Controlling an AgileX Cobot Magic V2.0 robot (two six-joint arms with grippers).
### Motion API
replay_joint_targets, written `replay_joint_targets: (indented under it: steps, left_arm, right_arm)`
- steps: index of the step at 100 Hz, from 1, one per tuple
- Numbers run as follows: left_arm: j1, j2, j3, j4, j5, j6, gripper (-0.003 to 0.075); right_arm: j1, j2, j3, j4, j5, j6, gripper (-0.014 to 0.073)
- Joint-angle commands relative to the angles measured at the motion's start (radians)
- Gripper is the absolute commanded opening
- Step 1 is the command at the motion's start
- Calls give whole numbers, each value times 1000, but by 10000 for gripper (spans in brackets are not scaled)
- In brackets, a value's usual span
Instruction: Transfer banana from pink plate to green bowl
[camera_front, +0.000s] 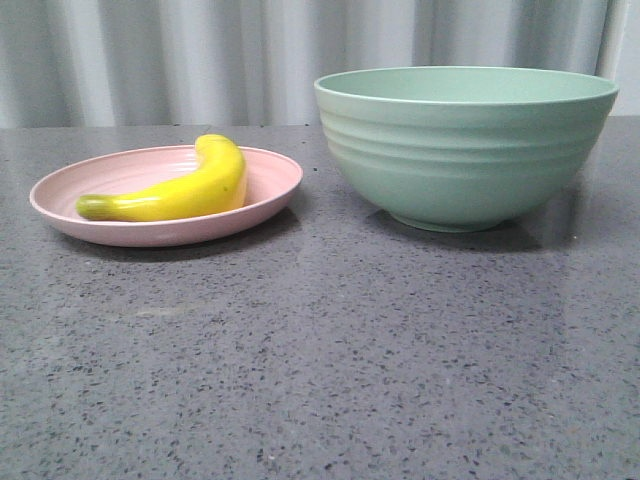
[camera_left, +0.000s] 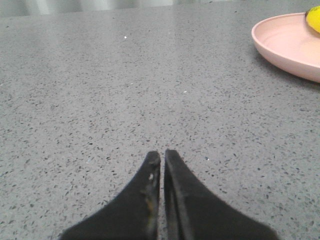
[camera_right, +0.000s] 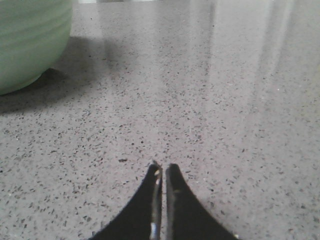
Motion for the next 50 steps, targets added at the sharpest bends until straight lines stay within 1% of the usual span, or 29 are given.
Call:
replay_joint_targets:
  steps: [1,34,44,50]
  left_arm:
    - [1,-33,26,-1,-43,-10,-19]
    - [1,-33,26,-1,-43,-10,-19]
    - [1,-33,26,54,-43,-3,-19]
    - [1,-33,26,55,-43,-3,-19]
  right_arm:
    - [-8,-21,26,-15,-25,-2,-79]
    - [-8,-21,26,-15,-25,-2,-79]
    - [-8,-21,26,-15,-25,-2,-79]
    - [-8,-21,26,-15,-25,-2,-80]
